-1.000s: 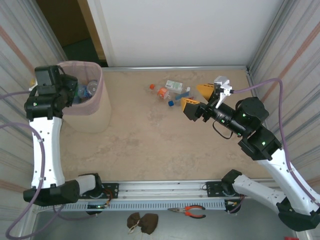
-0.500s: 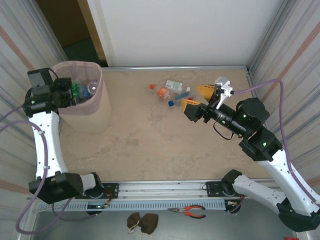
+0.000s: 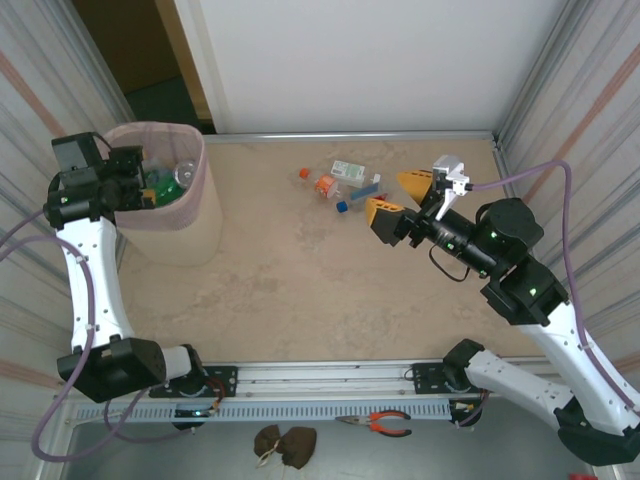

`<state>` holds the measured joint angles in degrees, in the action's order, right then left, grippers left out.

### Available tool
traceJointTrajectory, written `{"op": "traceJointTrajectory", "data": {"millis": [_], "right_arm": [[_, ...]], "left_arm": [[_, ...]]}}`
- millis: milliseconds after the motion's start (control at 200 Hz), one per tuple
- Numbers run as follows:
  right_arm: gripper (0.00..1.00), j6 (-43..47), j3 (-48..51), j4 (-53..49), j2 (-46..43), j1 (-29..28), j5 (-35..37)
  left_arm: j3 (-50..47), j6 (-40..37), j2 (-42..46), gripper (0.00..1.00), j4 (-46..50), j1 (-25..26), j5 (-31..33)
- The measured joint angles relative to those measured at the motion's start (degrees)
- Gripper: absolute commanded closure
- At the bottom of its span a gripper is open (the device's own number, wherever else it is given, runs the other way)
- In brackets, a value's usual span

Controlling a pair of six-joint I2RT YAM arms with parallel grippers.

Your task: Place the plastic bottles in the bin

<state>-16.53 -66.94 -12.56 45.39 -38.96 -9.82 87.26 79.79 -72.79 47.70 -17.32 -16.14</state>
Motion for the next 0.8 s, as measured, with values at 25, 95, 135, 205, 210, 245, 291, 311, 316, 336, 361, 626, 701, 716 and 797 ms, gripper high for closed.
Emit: {"op": "traceJointTrajectory", "data": {"millis": [25, 95, 135, 205, 210, 245, 291, 311, 316, 336, 361, 626, 701, 716, 797], "right_arm": [[0.08, 0.00, 0.00, -0.02, -0.07, 0.00, 0.00], [0.08, 0.00, 0.00, -0.02, -0.28, 0.00, 0.02], [0.08, 0.00, 0.00, -0.07, -0.44, 0.00, 0.02], [0.08, 0.02, 0.00, -0.20, -0.55, 0.00, 0.22], [0.08, 0.02, 0.00, -0.20, -0.57, 0.00, 0.24], [0.08, 0.02, 0.00, -0.20, -0.59, 0.00, 0.44], [0.08, 0.02, 0.00, -0.26, -0.59, 0.00, 0.70], [0.08, 0.02, 0.00, -0.33, -0.59, 0.00, 0.70], [0.08, 0.02, 0.00, -0.37, -0.59, 0.00, 0.74], [0.08, 0.02, 0.00, -0.44, -0.59, 0.00, 0.87], [0.08, 0.02, 0.04, -0.48, -0.59, 0.00, 0.90], [0.08, 0.02, 0.11, -0.90, 0.55, 0.11, 2.03], [0.08, 0.02, 0.11, -1.25, 1.46, 0.11, 2.71], [0.08, 0.02, 0.11, -1.40, 1.68, 0.11, 2.84], [0.08, 0.00, 0.07, -2.67, 2.93, 0.50, 4.07]], "left_arm": [[0.00, 0.00, 0.00, 0.27, -0.02, 0.00, -0.11], [0.00, -0.02, 0.13, 0.28, -0.09, 0.00, -0.46], [0.17, -0.07, 0.20, 0.29, -0.09, 0.00, -0.63], [1.03, -0.66, 0.20, 0.29, -0.33, 0.00, -0.83], [1.07, -0.70, 0.20, 0.29, -0.35, 0.00, -0.83], [1.73, -1.25, 0.20, 0.30, -0.68, 0.00, -0.94], [2.60, -2.10, 0.20, 0.31, -1.36, 0.00, -1.40], [3.04, -2.56, 0.20, 0.31, -1.60, 0.00, -1.64], [3.19, -2.69, 0.20, 0.31, -1.70, 0.00, -1.73], [3.56, -3.13, 0.20, 0.31, -1.81, 0.00, -1.99], [4.04, -3.65, 0.15, 0.32, -2.16, 0.02, -2.36], [6.32, -14.25, -0.50, 0.31, -8.59, 4.59, -4.50], [6.38, -17.99, -0.59, 0.32, -10.75, 7.54, -5.11], [6.38, -18.69, -0.59, 0.32, -11.19, 8.07, -5.22], [6.60, -23.47, -0.59, 0.32, -13.22, 10.88, -5.51]]}}
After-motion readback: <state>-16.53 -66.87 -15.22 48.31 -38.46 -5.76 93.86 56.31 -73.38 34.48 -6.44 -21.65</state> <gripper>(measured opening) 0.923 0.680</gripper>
